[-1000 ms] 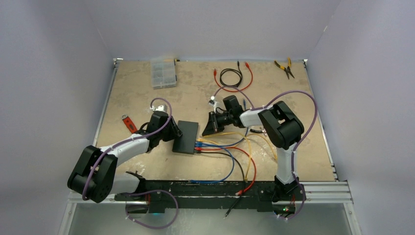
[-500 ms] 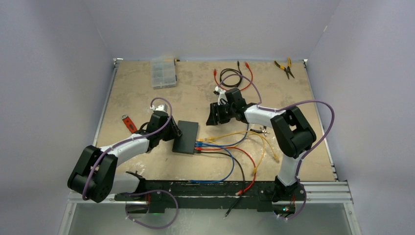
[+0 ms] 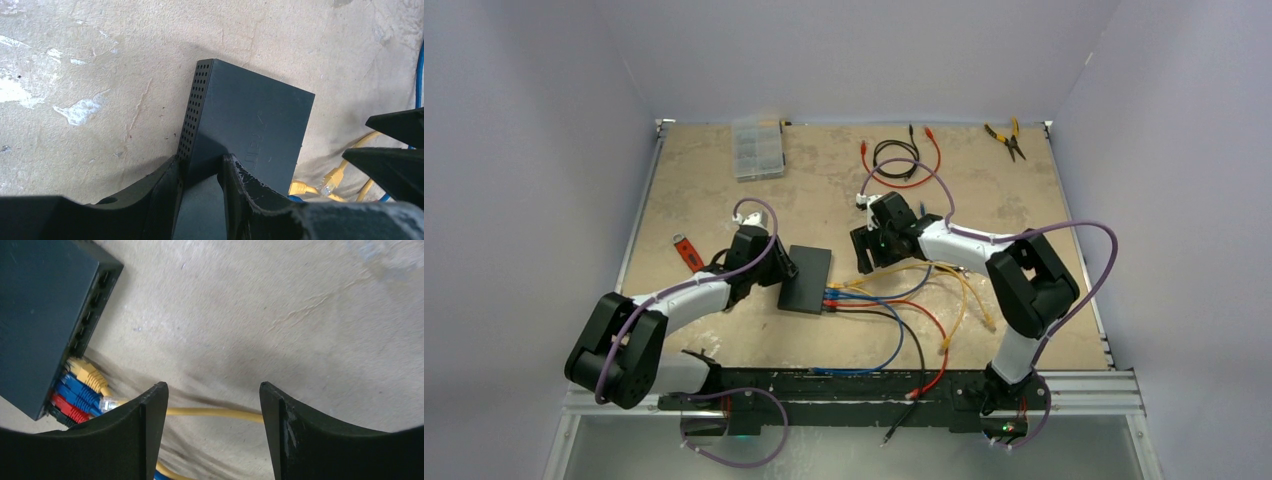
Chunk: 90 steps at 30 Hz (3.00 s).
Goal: Pull the plug from the switch port
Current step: Move the connector to the center of the board, then pick up the connector from the center of the board.
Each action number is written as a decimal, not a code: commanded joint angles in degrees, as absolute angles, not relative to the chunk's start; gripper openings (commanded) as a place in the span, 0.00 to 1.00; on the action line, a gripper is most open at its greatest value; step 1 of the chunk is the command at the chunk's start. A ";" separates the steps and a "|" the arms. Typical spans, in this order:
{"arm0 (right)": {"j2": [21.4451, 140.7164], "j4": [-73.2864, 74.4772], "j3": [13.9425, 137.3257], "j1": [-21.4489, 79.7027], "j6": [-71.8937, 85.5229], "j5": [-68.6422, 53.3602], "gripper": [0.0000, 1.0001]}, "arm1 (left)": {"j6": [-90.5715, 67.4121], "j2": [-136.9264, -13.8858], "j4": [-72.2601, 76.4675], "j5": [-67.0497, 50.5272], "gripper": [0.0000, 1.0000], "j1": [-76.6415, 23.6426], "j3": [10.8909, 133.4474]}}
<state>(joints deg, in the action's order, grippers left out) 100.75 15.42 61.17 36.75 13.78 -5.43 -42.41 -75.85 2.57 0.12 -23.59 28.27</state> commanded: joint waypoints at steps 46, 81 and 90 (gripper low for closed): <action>107.74 15.88 68.44 40.25 8.30 1.74 0.82 | -40.14 -79.54 -2.46 -2.72 0.36 -23.73 25.73; 107.61 10.00 70.74 27.65 12.27 -15.39 0.00 | -39.90 -79.65 -1.79 -2.90 0.36 -23.73 24.97; 95.04 9.94 69.70 27.12 15.11 -13.54 0.00 | -39.82 -79.72 -1.85 -2.97 0.36 -23.73 25.16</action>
<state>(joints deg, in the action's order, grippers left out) 101.12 10.31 69.82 27.46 13.04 -15.33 -42.24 -77.01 5.67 -2.39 -23.27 27.62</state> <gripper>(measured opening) 0.012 0.362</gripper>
